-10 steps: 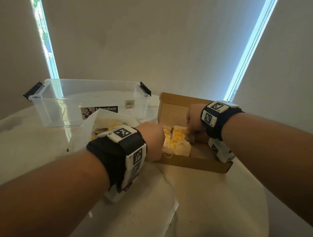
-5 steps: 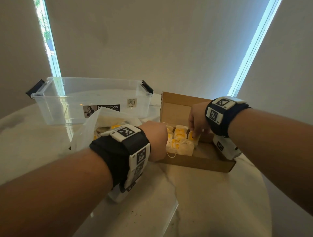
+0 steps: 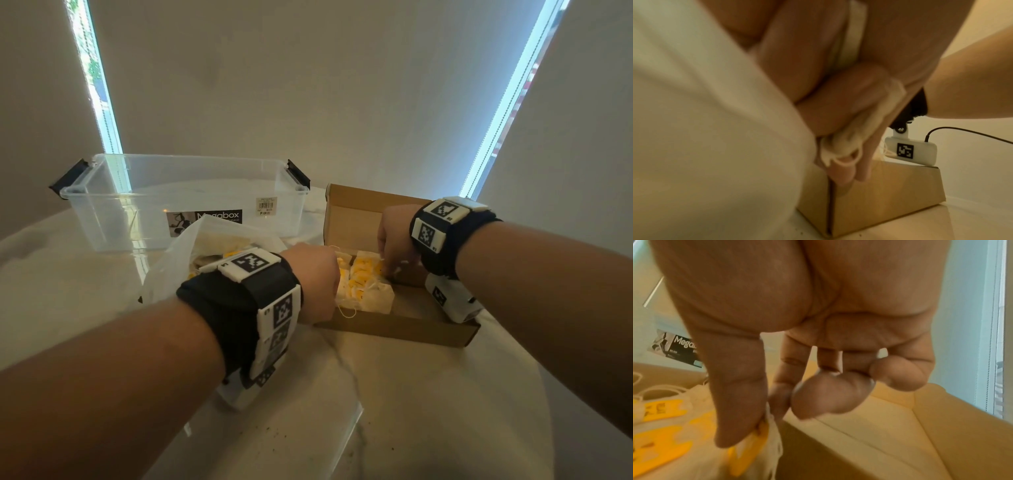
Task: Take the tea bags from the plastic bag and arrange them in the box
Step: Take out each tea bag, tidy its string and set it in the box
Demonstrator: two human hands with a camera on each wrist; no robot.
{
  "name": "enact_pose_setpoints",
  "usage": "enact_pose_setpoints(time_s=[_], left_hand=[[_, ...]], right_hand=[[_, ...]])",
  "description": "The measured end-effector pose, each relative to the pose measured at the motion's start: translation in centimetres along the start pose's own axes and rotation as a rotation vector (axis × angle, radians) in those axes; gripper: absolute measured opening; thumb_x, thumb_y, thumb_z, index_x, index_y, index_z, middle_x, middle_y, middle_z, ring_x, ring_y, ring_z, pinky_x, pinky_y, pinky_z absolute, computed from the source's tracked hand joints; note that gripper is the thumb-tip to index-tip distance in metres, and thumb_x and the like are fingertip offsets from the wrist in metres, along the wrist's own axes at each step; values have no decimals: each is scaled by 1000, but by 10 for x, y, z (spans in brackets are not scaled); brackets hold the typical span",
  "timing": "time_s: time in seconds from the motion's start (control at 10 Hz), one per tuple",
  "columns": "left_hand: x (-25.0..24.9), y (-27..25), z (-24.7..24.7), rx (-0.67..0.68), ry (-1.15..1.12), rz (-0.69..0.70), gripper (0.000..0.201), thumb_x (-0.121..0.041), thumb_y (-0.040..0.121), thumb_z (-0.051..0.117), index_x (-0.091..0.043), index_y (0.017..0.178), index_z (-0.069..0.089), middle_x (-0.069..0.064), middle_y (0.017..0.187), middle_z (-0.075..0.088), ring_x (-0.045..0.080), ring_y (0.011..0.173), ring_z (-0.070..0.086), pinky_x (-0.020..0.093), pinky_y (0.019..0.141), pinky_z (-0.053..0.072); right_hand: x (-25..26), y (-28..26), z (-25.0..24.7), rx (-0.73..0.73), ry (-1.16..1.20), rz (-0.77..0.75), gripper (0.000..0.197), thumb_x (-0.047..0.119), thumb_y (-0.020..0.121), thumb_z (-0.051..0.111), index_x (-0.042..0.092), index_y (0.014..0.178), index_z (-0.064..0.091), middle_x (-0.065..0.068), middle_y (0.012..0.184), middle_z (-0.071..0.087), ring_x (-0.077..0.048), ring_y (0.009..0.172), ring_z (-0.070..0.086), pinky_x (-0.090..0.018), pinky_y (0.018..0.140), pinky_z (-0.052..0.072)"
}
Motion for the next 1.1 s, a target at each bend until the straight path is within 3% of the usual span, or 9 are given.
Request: enact_pose_setpoints(time_s=[0.1,0.3,0.4,0.5,0.7,0.8,0.9,1.1], left_hand=[[0,0,0,-3,-14,3,24,-27,95,60,-14,113,70,4,114,67,20,103,64,20,68,41],[0,0,0,-9,0,5,25,-29,96,60,-14,114,69,4,115,66,19,104,63,22,73,41],[-1,0,0,-4,7,5,25,-29,96,60,-14,114,69,4,115,67,20,104,64,22,73,42],[-1,0,1,-2,21,10,25,-29,96,61,-14,114,69,4,115,67,20,104,64,22,75,42],[-1,1,2,18,32,19,29,-30,97,60,-13,121,66,4,119,66,20,109,63,22,76,39],[-1,1,2,22,27,16,28,-29,97,60,-13,119,67,4,118,66,20,108,63,23,75,39],[-1,1,0,6,-19,9,24,-27,95,62,-13,113,70,5,113,68,20,104,64,23,72,41],[1,-2,0,9,-57,-2,22,-26,93,64,-14,110,71,5,110,68,21,102,64,24,75,45]], right_hand=[[-4,-6,-5,31,-6,-13,25,31,83,78,13,101,76,-4,99,76,-21,94,72,-39,87,61],[-13,-14,-3,102,60,-4,12,19,76,83,16,85,75,-2,86,75,-21,86,73,-36,82,62],[-11,-11,1,110,109,-36,11,14,79,82,20,81,73,0,84,73,-18,80,71,-34,79,62],[-6,-10,5,138,115,-56,12,9,85,76,20,84,72,-1,87,73,-17,77,71,-33,79,62],[-8,-5,3,102,128,0,30,7,78,77,10,109,77,-7,96,75,-18,76,68,-30,65,57],[-6,-3,13,134,6,-2,28,17,85,74,13,113,75,-7,111,74,-18,96,68,-33,88,59],[-5,-2,9,65,54,-28,22,22,80,81,14,100,79,-5,100,78,-20,95,73,-40,87,61],[0,-3,-3,-45,65,-42,24,24,73,88,14,92,77,-1,88,76,-18,84,73,-39,82,63]])
Point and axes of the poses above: each hand's wrist, its own y-axis towards the middle knuckle, its own z-axis out of the palm, x = y × z, the point moved 7 cm from there along y, towards the middle knuckle
